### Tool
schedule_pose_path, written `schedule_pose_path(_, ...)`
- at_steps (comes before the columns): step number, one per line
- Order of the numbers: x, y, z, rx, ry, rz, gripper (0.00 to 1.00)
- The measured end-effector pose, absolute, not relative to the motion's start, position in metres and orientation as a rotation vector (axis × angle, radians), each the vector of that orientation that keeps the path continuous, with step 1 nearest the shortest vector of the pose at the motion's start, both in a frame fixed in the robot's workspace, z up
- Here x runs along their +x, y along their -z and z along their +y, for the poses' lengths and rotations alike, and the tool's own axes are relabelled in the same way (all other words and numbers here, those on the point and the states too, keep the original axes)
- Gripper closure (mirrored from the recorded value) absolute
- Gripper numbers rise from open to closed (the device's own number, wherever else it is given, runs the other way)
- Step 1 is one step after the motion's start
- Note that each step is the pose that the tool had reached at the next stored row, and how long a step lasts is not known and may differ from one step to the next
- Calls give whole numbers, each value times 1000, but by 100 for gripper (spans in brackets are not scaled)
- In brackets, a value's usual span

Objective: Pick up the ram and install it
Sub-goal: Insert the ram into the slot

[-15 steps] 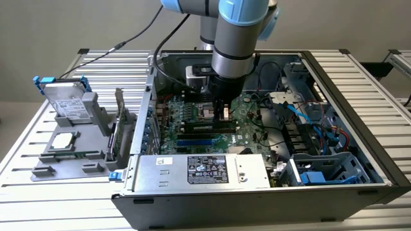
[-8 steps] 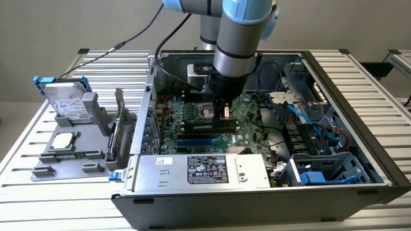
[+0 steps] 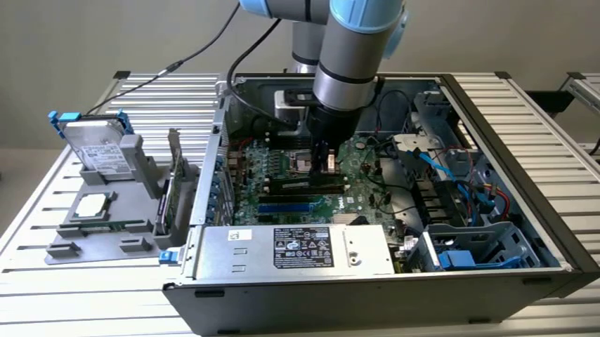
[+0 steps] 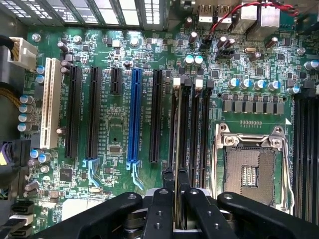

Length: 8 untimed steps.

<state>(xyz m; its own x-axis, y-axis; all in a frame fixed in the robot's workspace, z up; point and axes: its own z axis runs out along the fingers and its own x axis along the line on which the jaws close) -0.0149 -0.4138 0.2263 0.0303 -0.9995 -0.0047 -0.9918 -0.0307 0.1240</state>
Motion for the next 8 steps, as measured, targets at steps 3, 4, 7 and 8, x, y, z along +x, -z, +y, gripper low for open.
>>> schedule_pose_path(3, -14, -226, -414, 2187, 145, -2122, 86)
schedule_pose_path(4, -13, -226, -414, 2187, 146, -2122, 86)
schedule_pose_path(7, -9, -226, -414, 2188, 145, -2122, 86)
schedule_pose_path(8, -8, -226, -414, 2187, 146, -2122, 86)
